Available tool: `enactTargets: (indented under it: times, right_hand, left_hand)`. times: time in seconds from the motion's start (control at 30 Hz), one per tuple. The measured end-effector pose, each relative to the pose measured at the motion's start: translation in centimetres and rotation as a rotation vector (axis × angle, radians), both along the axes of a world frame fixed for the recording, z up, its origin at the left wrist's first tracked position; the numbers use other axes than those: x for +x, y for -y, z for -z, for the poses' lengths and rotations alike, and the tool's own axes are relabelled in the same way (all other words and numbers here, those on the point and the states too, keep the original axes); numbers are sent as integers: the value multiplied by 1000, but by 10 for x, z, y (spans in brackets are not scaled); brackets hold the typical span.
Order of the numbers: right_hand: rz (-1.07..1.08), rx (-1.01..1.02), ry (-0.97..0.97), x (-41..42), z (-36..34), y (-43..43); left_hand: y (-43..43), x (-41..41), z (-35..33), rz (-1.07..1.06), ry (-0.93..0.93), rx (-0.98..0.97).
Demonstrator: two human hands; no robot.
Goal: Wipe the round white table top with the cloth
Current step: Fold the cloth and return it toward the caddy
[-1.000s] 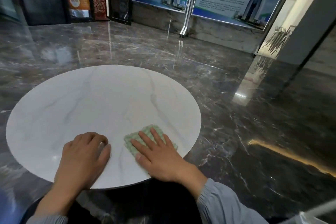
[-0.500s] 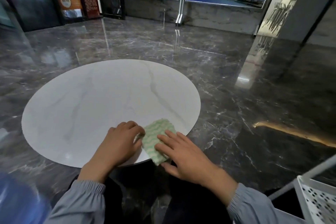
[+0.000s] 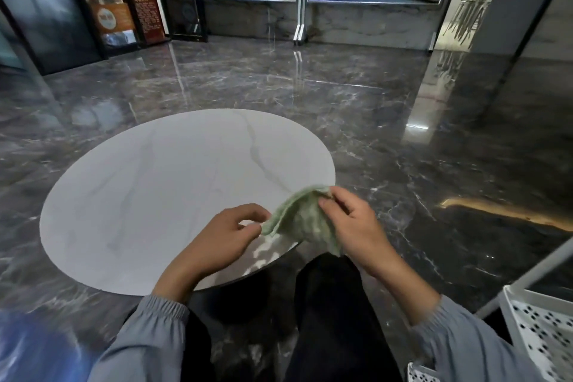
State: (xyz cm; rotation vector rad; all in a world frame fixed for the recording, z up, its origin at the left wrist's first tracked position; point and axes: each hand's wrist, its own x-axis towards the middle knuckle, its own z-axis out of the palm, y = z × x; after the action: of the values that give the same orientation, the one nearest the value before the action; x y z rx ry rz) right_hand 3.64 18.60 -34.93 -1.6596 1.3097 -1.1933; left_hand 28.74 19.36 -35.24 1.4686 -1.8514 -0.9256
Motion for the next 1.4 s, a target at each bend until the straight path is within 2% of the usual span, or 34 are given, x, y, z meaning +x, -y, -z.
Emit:
enactTargets:
  times: [0.07, 0.13, 0.27, 0.43, 0.6, 0.83, 0.9, 0.97, 1.07, 1.17, 1.27, 1.4]
  right_hand:
    - [43, 78, 124, -16, -24, -2]
    - [62, 168, 214, -36, -45, -4]
    - [150, 273, 308, -73, -77, -12]
    - [359, 258, 348, -120, -103, -39]
    - [593, 181, 310, -156, -116, -72]
    - [932, -91, 49, -183, -160, -101]
    - [1076, -155, -85, -195, -177, -107]
    - [1190, -129, -224, -204, -190, -111]
    - [1318, 3, -349, -217, -200, -117]
    - [1422, 52, -449, -224, -201, -117]
    - [1421, 168, -560, -224, -193, -119]
    - [1347, 252, -608, -213, -178, -132]
  left_hand:
    - [0, -22, -10, 10, -309, 63]
    - [3, -50, -18, 68, -541, 109]
    - [18, -110, -24, 87, -756, 167]
    - [37, -171, -34, 178, -913, 404]
    - [36, -231, -57, 298, -858, 419]
    - [42, -316, -123, 406, -740, 121]
    - [41, -340, -150, 458, -696, 26]
    - [42, -363, -170, 528, -662, -42]
    - [42, -401, -192, 606, -556, -141]
    - [47, -440, -208, 660, -456, -199]
    - [55, -472, -214, 710, -328, -300]
    - [61, -495, -214, 802, -128, -402]
